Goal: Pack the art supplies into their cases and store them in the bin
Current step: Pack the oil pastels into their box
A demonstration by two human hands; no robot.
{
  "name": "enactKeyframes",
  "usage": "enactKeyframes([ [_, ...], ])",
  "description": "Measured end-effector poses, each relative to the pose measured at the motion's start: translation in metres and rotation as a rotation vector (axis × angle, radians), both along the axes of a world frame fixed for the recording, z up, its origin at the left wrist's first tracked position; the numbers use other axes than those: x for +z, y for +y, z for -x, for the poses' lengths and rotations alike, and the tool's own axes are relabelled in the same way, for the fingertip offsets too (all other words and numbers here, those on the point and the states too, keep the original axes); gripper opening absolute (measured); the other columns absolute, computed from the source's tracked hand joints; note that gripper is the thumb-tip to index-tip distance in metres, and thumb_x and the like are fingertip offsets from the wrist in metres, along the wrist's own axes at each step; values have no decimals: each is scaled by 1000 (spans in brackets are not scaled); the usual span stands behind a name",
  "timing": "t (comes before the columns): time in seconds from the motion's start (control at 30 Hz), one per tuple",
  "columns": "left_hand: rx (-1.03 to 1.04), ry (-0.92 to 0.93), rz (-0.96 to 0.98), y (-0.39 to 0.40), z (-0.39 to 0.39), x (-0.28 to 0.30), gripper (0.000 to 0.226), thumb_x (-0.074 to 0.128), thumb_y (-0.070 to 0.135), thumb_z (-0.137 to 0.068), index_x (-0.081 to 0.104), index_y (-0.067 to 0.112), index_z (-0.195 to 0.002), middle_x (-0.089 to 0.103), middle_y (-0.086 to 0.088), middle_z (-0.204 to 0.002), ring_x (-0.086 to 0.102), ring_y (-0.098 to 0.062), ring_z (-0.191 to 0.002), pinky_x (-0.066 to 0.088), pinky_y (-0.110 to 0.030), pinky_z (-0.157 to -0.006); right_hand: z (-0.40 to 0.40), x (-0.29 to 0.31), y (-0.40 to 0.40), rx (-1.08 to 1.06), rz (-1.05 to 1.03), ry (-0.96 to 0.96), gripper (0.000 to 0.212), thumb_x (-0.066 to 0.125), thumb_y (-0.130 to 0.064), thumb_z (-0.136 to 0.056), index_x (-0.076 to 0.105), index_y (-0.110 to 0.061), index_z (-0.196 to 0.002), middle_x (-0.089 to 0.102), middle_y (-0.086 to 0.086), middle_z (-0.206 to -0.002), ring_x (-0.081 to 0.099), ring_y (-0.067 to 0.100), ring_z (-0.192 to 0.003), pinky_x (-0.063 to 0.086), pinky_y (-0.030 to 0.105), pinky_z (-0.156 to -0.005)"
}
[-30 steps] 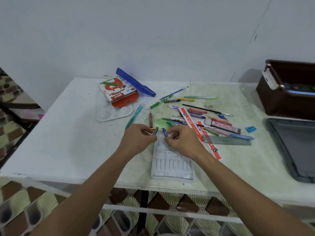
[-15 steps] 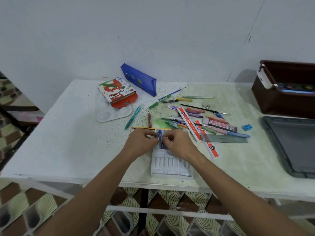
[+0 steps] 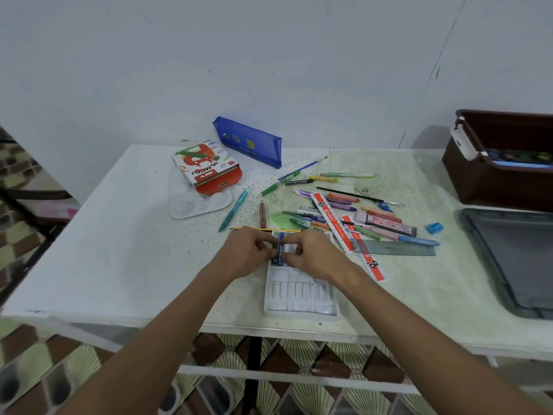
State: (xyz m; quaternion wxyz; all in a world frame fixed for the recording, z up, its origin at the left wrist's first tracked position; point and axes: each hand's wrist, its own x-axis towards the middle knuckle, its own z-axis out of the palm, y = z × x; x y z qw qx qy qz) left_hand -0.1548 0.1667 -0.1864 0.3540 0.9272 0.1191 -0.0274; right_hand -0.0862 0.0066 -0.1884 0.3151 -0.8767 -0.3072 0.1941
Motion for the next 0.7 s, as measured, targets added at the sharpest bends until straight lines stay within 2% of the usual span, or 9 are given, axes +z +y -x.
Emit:
enactKeyframes([
  [0.07, 0, 1, 2, 2, -1, -2, 23, 73, 27, -82, 75, 31, -105, 71, -1, -75, 58, -12, -61, 36, -10, -49, 0, -3, -1, 8, 42, -49, 40, 68, -23, -86, 64, -24, -125, 69, 6, -96, 61, 17, -74, 41, 21, -63],
  [0.13, 2, 0, 0, 2, -2, -3, 24, 73, 28, -83, 73, 31, -107, 72, -5, -77, 57, -12, -63, 36, -10, -50, 0, -6, -2, 7, 59, -81, 40, 66, -25, -86, 63, -25, -125, 68, 6, -109, 62, 17, -81, 43, 22, -69],
  [0.23, -8, -4, -14, 2, -3, -6, 26, 72, 30, -84, 72, 32, -110, 72, -5, -78, 57, -13, -63, 37, -11, -51, -1, -6, -1, 6, 45, -98, 35, 62, -26, -88, 65, -25, -123, 68, 6, -100, 59, 16, -74, 41, 22, -65],
  [0.33, -26, -9, -22, 5, -4, -6, 21, 70, 30, -84, 74, 34, -105, 71, 0, -75, 62, -17, -66, 40, -15, -55, -3, -5, -3, -1, -17, -64, 31, 62, -24, -88, 69, -24, -118, 56, -4, -62, 47, 6, -50, 34, 19, -50],
  [0.4, -20, -30, -19, 8, -10, -2, 18, 67, 31, -86, 75, 31, -102, 70, 3, -75, 62, -15, -67, 43, -20, -58, -8, -3, -5, -26, -96, -14, 28, 64, -21, -87, 71, -20, -114, 47, -9, -50, 42, 5, -40, 29, 13, -43],
  [0.53, -2, -65, -50, 14, -39, 11, 25, 67, 36, -86, 70, 24, -107, 66, 9, -79, 62, -8, -74, 45, -20, -65, -35, 9, -13, -114, -208, 30, 24, 72, -19, -83, 71, -13, -107, 55, -6, -59, 44, 0, -42, 35, 10, -44],
  [0.7, 22, -144, -69, 19, -96, 30, 32, 72, 35, -81, 69, 22, -110, 66, 2, -95, 62, -12, -81, 50, -27, -81, -92, 24, -28, -285, -287, -62, 19, 76, -18, -79, 72, -12, -96, 63, 1, -69, 52, 6, -55, 40, 9, -53],
])
